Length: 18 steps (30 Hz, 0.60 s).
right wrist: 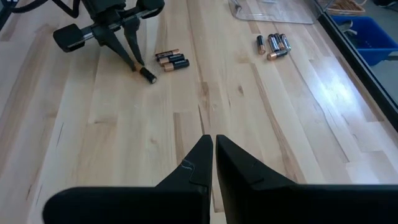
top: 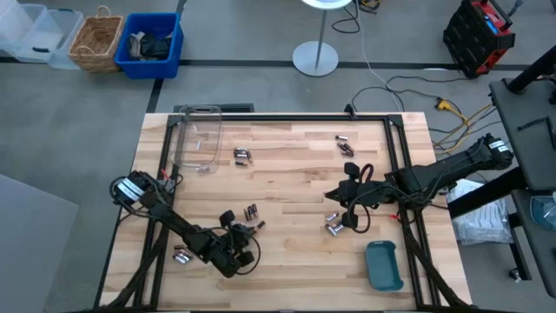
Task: Sort batteries
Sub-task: Put the copper and black battery into the blue bin
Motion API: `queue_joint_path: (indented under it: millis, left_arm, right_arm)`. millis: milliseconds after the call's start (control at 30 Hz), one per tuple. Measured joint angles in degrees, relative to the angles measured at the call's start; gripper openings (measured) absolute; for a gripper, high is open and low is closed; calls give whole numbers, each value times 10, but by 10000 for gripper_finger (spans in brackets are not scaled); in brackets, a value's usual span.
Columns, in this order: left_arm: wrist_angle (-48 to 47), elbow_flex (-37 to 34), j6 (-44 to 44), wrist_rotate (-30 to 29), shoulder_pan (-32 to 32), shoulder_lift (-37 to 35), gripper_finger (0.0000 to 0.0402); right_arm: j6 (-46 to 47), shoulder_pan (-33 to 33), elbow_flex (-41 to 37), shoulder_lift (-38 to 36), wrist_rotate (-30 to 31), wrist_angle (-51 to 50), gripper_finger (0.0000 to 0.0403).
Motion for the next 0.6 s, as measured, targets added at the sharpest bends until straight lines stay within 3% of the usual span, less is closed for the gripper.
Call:
queue_joint_path:
  millis: [433, 600]
  left_arm:
    - [-11, 17, 35, 4, 0, 2, 1]
    - [-11, 32, 54, 13, 0, 3, 1]
  right_arm:
    - [0, 0, 0, 0, 0, 0, 13]
    - [39, -11, -4, 9, 22, 1, 13]
